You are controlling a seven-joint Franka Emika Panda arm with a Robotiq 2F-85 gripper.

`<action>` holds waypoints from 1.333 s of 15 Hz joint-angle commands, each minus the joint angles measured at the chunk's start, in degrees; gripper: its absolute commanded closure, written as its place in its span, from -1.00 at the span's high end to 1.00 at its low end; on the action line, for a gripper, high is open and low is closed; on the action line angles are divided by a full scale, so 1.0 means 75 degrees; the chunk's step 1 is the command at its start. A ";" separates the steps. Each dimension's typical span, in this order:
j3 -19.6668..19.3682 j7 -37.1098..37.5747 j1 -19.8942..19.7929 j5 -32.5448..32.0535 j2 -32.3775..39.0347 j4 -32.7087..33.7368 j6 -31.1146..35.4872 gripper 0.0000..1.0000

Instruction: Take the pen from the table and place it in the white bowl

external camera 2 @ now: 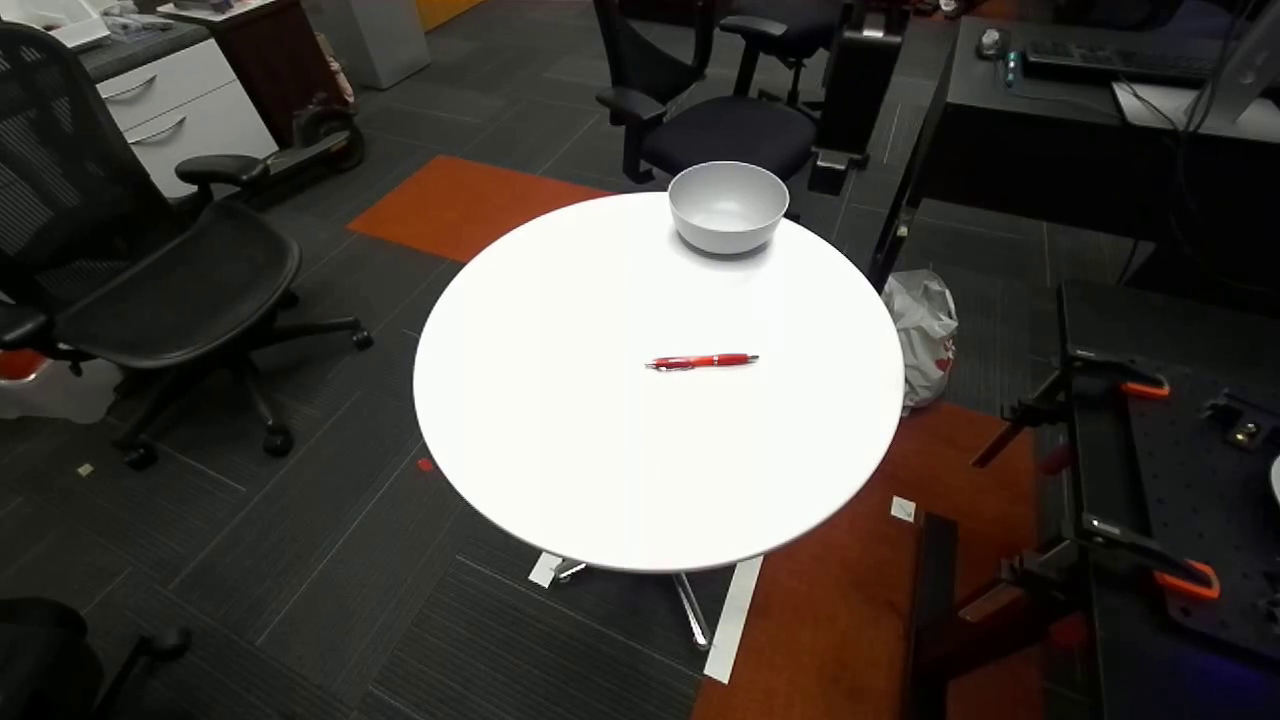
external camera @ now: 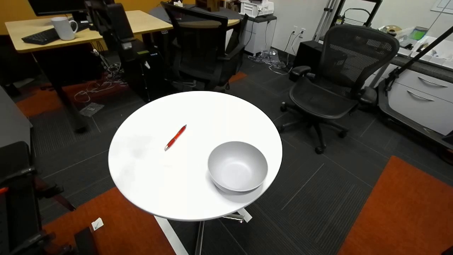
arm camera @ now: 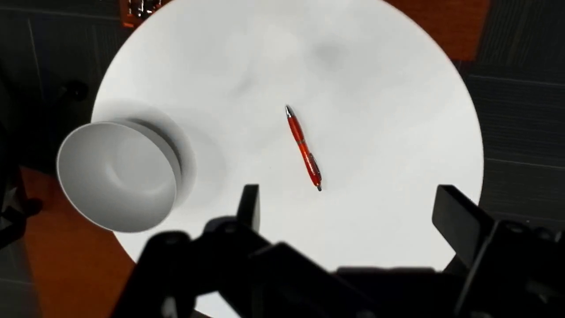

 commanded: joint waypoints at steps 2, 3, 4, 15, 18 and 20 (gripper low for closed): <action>-0.0452 -0.1418 -0.0014 -0.0031 0.1028 0.0137 0.1031 1.00; -0.0510 -0.1674 -0.0021 -0.0024 0.1253 0.0152 0.1278 1.00; -0.0557 -0.1962 -0.0030 0.0058 0.1462 0.0170 0.1508 1.00; -0.0493 -0.2940 -0.0220 0.0210 0.3834 0.1053 0.2551 1.00; -0.0451 -0.3106 -0.0327 0.0212 0.4349 0.1430 0.2534 1.00; -0.0383 -0.3317 -0.0441 0.0276 0.4677 0.1688 0.2519 1.00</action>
